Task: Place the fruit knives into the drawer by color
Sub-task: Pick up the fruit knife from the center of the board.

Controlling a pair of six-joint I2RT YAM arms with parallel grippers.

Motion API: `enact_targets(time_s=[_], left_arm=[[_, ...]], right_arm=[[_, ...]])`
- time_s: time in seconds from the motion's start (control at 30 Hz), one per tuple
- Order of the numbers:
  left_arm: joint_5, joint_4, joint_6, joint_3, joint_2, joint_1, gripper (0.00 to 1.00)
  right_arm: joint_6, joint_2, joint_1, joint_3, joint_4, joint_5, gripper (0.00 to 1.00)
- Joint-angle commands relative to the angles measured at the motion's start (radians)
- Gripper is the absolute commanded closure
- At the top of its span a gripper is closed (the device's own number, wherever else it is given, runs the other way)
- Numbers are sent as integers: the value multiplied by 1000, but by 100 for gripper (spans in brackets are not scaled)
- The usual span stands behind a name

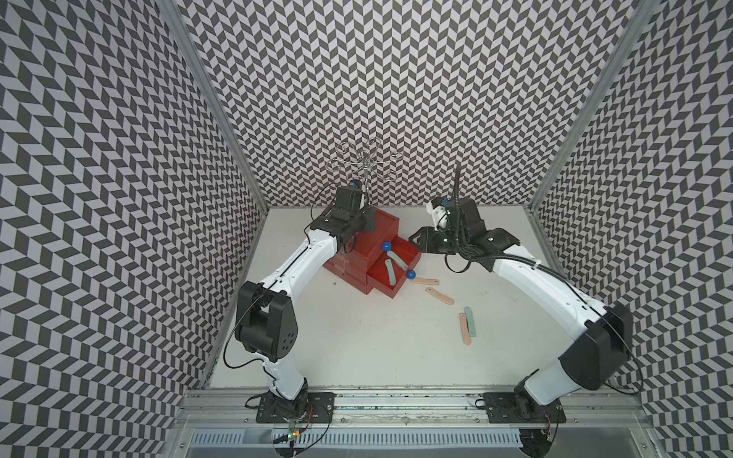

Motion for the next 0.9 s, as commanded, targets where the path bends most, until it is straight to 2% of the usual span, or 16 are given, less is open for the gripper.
enact_targets(time_s=[0.0, 0.2, 0.33, 0.57, 0.87], left_arm=[[-3, -260, 1, -70, 85, 3, 100], [-5, -260, -1, -70, 89, -1, 100], [-9, -261, 1, -70, 91, -3, 100], [-12, -262, 0, -70, 91, -7, 100], [-11, -262, -1, -70, 91, -7, 100]], right_arm=[[-23, -87, -9, -53, -66, 152, 64], [23, -168, -29, -207, -234, 333, 64], [53, -182, -54, -317, -323, 406, 64], [66, -160, -116, -497, -338, 380, 66], [62, -150, -148, -638, -293, 352, 67]])
